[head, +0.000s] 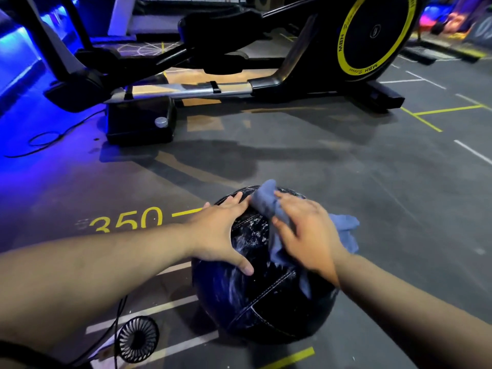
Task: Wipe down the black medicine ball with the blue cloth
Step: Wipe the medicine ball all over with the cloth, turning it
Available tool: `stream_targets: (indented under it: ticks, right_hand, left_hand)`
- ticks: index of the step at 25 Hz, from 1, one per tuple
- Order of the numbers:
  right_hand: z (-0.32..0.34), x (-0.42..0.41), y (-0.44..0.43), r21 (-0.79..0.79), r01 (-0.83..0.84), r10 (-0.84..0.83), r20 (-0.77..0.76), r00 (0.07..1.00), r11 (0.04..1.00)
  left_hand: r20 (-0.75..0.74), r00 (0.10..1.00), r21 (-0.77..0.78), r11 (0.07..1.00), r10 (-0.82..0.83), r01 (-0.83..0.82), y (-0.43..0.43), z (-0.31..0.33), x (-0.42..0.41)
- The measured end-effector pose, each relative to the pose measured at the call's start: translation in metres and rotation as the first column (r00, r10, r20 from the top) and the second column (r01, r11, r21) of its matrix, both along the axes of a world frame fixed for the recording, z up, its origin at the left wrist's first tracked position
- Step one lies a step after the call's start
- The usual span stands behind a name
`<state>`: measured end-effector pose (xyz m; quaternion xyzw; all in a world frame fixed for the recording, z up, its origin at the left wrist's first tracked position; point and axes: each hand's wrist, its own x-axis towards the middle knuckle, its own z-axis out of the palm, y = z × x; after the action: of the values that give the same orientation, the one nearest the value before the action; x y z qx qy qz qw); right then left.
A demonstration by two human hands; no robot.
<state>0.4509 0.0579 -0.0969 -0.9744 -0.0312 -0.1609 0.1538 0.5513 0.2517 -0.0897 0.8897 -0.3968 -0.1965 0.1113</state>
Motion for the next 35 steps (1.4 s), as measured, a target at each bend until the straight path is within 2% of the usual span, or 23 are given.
stream_targets:
  ticks: [3, 5, 6, 8, 10, 11, 12, 13, 14, 15, 17, 19, 21, 23, 24, 25, 26, 27, 28, 30, 32, 34, 35]
  right_hand:
    - [-0.01, -0.022, 0.036, -0.193, -0.204, 0.197, -0.054, 0.979, 0.96]
    - [-0.013, -0.017, 0.028, -0.2, -0.272, 0.26, -0.085, 0.962, 0.941]
    - [-0.013, -0.011, 0.016, -0.154, -0.231, 0.223, -0.066, 0.973, 0.961]
    - [-0.003, 0.002, -0.012, 0.075, 0.04, -0.033, -0.091, 0.995, 0.996]
    - [0.002, 0.011, -0.038, 0.252, 0.4, -0.339, -0.253, 0.906, 0.881]
    - [0.002, 0.011, -0.038, 0.273, 0.463, -0.385, -0.294, 0.875, 0.843]
    - [0.004, 0.008, -0.031, 0.28, 0.416, -0.355, -0.245, 0.902, 0.865]
    - [0.003, 0.004, -0.019, 0.238, 0.292, -0.269, -0.123, 0.955, 0.926]
    - [0.001, -0.002, 0.002, 0.147, 0.113, -0.111, -0.028, 0.993, 0.983]
    - [-0.005, -0.011, 0.025, 0.011, -0.058, 0.058, 0.005, 0.998, 0.998]
    - [-0.019, -0.027, 0.059, -0.182, -0.248, 0.245, -0.034, 0.969, 0.952]
    - [-0.018, -0.021, 0.05, -0.221, -0.313, 0.302, -0.081, 0.95, 0.924]
    - [-0.015, -0.004, 0.019, -0.142, -0.213, 0.211, -0.031, 0.977, 0.967]
    - [-0.004, 0.007, -0.018, 0.096, 0.072, -0.067, -0.063, 0.996, 0.993]
    - [-0.002, 0.009, -0.033, 0.222, 0.246, -0.215, -0.152, 0.965, 0.944]
    - [-0.003, 0.009, -0.042, 0.286, 0.387, -0.322, -0.248, 0.914, 0.877]
    - [-0.004, 0.007, -0.041, 0.305, 0.454, -0.373, -0.289, 0.882, 0.837]
    - [-0.005, 0.004, -0.035, 0.278, 0.43, -0.371, -0.238, 0.897, 0.859]
    - [-0.007, 0.001, -0.024, 0.193, 0.329, -0.311, -0.12, 0.943, 0.924]
    - [-0.014, -0.013, 0.015, -0.067, 0.032, -0.031, 0.019, 0.999, 0.997]
    - [-0.025, -0.031, 0.049, -0.228, -0.202, 0.208, 0.001, 0.978, 0.952]
    - [-0.023, -0.031, 0.04, -0.263, -0.286, 0.285, -0.041, 0.958, 0.921]
    - [-0.022, -0.024, 0.025, -0.253, -0.244, 0.247, -0.017, 0.969, 0.936]
  left_hand:
    - [-0.005, 1.0, -0.006, 1.0, 0.005, -0.005, 0.003, 0.004, 0.001]
    - [-0.001, 1.0, 0.034, 0.999, 0.004, -0.004, 0.008, 0.004, 0.0]
    - [0.018, 1.0, 0.06, 0.998, 0.0, -0.001, 0.009, 0.002, 0.002]
    - [0.024, 1.0, 0.112, 0.994, -0.019, 0.017, 0.009, 0.001, 0.003]
    - [0.004, 1.0, 0.109, 0.994, -0.022, 0.021, 0.007, 0.001, 0.001]
    - [-0.001, 1.0, 0.099, 0.995, -0.023, 0.023, 0.005, 0.001, 0.001]
    - [-0.004, 1.0, 0.088, 0.996, -0.023, 0.023, 0.003, 0.001, 0.002]
    - [-0.003, 1.0, 0.082, 0.996, -0.023, 0.023, 0.003, 0.001, 0.004]
    - [0.007, 1.0, 0.079, 0.997, -0.027, 0.026, 0.004, 0.001, 0.007]
    - [0.019, 0.999, 0.084, 0.996, -0.039, 0.037, 0.006, 0.0, 0.011]
    - [0.015, 0.997, 0.128, 0.99, -0.069, 0.067, 0.011, 0.0, 0.015]
    - [-0.001, 0.998, 0.156, 0.986, -0.057, 0.056, 0.014, -0.001, 0.017]
    - [0.002, 1.0, 0.155, 0.988, -0.022, 0.022, 0.012, 0.003, 0.018]
    - [0.006, 1.0, 0.158, 0.987, -0.028, 0.027, 0.01, 0.004, 0.015]
    - [0.0, 0.999, 0.159, 0.987, -0.036, 0.035, 0.009, 0.003, 0.012]
    - [-0.004, 0.999, 0.154, 0.987, -0.041, 0.042, 0.009, 0.003, 0.009]
    - [-0.002, 0.999, 0.144, 0.989, -0.045, 0.044, 0.007, 0.003, 0.007]
    - [0.003, 0.999, 0.136, 0.99, -0.046, 0.045, 0.006, 0.003, 0.008]
    - [0.005, 0.999, 0.137, 0.99, -0.045, 0.044, 0.005, 0.003, 0.012]
    - [0.006, 1.0, 0.148, 0.989, -0.03, 0.029, 0.007, 0.004, 0.019]
    - [0.015, 0.999, 0.157, 0.987, -0.036, 0.033, 0.01, 0.001, 0.024]
    - [-0.005, 0.999, 0.193, 0.98, -0.041, 0.041, 0.013, -0.001, 0.023]
    - [-0.011, 0.999, 0.208, 0.977, -0.04, 0.041, 0.012, -0.001, 0.022]
